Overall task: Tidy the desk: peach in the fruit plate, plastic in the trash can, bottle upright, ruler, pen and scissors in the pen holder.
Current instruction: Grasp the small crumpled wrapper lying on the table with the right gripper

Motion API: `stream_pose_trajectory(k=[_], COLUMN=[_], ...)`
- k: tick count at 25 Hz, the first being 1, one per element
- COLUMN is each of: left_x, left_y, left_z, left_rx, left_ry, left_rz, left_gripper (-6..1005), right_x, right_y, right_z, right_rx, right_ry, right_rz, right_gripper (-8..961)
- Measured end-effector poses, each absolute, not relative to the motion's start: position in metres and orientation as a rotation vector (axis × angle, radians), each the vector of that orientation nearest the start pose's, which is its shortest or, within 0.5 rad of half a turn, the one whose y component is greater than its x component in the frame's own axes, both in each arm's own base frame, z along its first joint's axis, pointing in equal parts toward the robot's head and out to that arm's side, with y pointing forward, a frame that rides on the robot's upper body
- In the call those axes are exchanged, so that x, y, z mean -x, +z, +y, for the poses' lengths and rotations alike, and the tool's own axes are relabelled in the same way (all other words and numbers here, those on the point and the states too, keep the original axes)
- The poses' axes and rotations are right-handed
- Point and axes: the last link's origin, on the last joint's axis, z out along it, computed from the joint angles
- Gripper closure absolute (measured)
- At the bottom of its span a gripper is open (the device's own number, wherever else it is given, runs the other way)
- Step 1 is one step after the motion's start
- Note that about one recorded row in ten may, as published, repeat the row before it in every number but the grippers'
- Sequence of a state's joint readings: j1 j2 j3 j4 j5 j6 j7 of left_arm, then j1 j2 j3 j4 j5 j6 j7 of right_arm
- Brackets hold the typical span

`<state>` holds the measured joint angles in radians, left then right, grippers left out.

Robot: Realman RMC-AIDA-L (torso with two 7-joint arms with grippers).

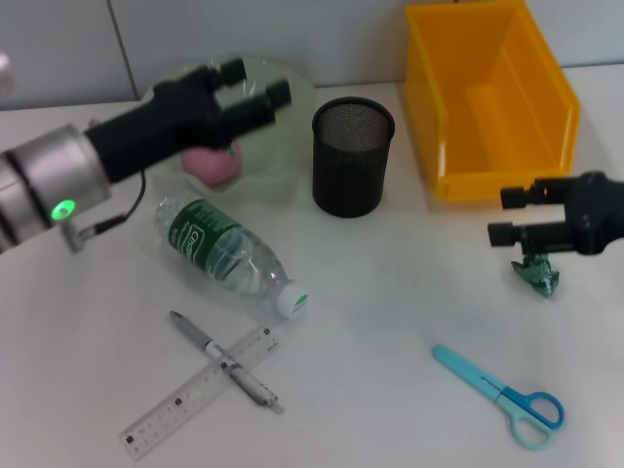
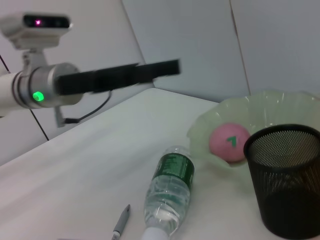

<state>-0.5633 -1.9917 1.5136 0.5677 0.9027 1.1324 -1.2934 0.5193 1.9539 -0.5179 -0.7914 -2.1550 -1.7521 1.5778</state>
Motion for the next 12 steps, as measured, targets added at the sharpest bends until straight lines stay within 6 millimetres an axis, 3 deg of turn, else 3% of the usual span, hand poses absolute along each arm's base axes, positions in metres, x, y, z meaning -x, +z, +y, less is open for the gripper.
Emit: stream_pose_trajectory(k=[2, 4, 6, 7, 9, 11, 12], left_x=[0.195, 0.195, 0.203, 0.203, 0.207, 0.207, 0.216], left_y=[-0.018, -0.018, -0.019, -0.019, -0.022, -0.022, -0.023], left_z=[0.364, 0.364, 0.341, 0.341, 0.335, 0.335, 0.334], left_rx=[2.551, 2.551, 2.710, 2.710, 2.761, 2.761, 2.772], left_ry=[-1.077, -1.077, -1.015, -1.015, -0.975, -0.975, -0.915], left_rz=[-0.599, -0.599, -0.529, -0.529, -0.518, -0.518, -0.536], left_gripper=[201, 198, 195, 194, 191, 191, 191], right_x=[-0.281, -0.268, -0.262, -0.259, -0.246, -0.243, -0.239], right_y=[0.089, 0.097, 0.100, 0.101, 0.105, 0.105, 0.105], right_z=[0.330, 0.338, 0.342, 0.344, 0.354, 0.357, 0.362], right_rx=[2.707, 2.728, 2.737, 2.741, 2.736, 2.724, 2.684], right_ry=[0.555, 0.476, 0.416, 0.374, 0.140, 0.065, -0.096], right_rz=[0.769, 0.792, 0.809, 0.819, 0.887, 0.910, 0.969], right_gripper=[296, 297, 297, 298, 298, 299, 299])
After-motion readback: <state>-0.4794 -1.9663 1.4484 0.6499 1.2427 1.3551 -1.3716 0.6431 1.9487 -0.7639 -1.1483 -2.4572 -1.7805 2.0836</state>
